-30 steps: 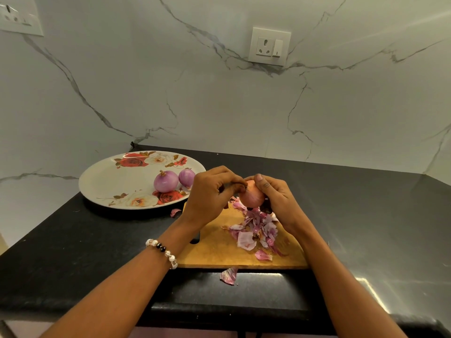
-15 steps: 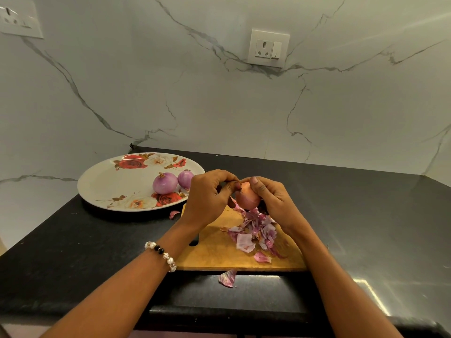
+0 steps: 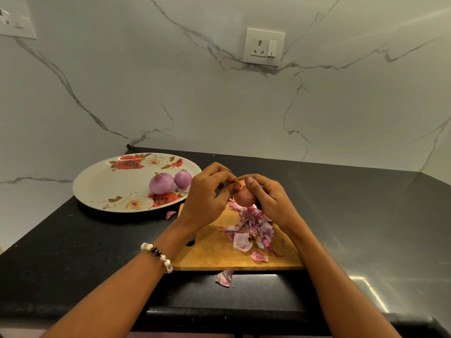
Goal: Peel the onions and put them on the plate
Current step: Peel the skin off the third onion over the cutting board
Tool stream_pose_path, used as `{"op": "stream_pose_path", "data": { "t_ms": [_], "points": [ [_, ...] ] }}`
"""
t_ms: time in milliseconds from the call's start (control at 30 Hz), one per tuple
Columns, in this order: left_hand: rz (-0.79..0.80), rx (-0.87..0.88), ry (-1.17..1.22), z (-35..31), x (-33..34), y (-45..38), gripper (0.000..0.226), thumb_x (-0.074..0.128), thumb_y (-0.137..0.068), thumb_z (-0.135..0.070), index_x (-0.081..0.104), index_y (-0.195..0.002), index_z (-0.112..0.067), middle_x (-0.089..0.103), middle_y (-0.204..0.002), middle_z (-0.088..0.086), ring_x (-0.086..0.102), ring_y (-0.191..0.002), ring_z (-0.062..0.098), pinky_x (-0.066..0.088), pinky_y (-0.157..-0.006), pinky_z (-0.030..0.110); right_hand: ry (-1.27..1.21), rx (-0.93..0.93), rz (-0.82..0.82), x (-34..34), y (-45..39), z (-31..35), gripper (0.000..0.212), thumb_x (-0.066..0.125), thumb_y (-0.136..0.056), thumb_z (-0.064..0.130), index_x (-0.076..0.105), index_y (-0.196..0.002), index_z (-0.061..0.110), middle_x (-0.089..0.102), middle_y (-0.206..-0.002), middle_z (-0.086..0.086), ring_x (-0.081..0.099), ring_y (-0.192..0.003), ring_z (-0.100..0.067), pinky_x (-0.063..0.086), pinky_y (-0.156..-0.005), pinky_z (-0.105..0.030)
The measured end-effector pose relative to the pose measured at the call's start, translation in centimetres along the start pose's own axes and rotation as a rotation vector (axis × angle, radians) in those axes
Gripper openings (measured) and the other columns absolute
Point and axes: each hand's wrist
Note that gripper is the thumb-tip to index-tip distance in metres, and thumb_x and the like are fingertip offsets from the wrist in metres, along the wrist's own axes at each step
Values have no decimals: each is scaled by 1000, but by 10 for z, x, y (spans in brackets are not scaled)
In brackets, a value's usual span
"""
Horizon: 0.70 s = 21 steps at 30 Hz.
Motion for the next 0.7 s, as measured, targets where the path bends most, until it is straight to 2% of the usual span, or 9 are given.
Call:
{"op": "stream_pose_path", "data": {
  "t_ms": [133, 200, 267, 367, 500, 633, 700],
  "points": [
    [14, -21, 18, 0, -1, 0, 12, 65, -80, -13, 72, -88, -7, 59, -92, 0, 56, -82, 5, 47, -67, 8, -7, 29, -14, 1, 0, -1, 56, 42, -93, 51, 64, -122, 9, 68, -111, -10, 66, -103, -27, 57, -89, -50],
    [21, -28, 18, 0, -2, 0, 10, 68, -80, -10, 72, -88, -8, 57, -93, -2, 56, -84, 6, 46, -67, 5, -19, 50, -55, -1, -1, -2, 50, 42, -93, 52, 66, -116, 14, 69, -107, -10, 66, -98, -28, 56, -87, -52],
    [24, -39, 21, 0, -2, 0, 10, 71, -80, -5, 72, -89, -9, 55, -93, -3, 56, -82, 6, 45, -66, 5, -58, 64, -106, -4, -2, 0, 35, 42, -94, 47, 65, -108, 25, 68, -105, -10, 66, -96, -29, 56, -87, -53],
    [5, -57, 22, -1, -2, -1, 10, 72, -79, -5, 73, -88, -9, 54, -92, -4, 55, -80, 8, 46, -65, 7, -124, 73, -157, -7, -3, 3, 23, 42, -98, 38, 64, -100, 30, 67, -100, -11, 65, -93, -33, 56, -81, -47],
    [-34, -75, 10, 0, -3, -3, 9, 72, -80, -5, 73, -88, -7, 53, -90, -5, 54, -79, 6, 45, -63, 7, -197, 111, -183, -8, -3, 5, 23, 40, -104, 27, 63, -106, 23, 65, -99, -1, 64, -90, -22, 56, -75, -27],
    [-71, -111, -26, 2, -3, -4, 7, 71, -81, -8, 72, -88, -6, 53, -92, -4, 53, -75, 3, 44, -62, 5, -228, 137, -190, -7, -3, 3, 26, 39, -104, 29, 63, -110, 20, 65, -105, -4, 65, -100, -28, 58, -81, -33],
    [-104, -139, -33, 4, -3, -3, 7, 70, -82, -8, 71, -89, -6, 53, -93, -3, 54, -75, 0, 44, -62, 6, -248, 142, -196, -8, -2, 5, 28, 38, -104, 28, 62, -112, 17, 64, -107, -5, 65, -99, -27, 59, -79, -31]
  ]
}}
Point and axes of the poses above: each hand's wrist, its own y-axis away from the middle knuckle, its own x-axis out of the palm, z = x × y
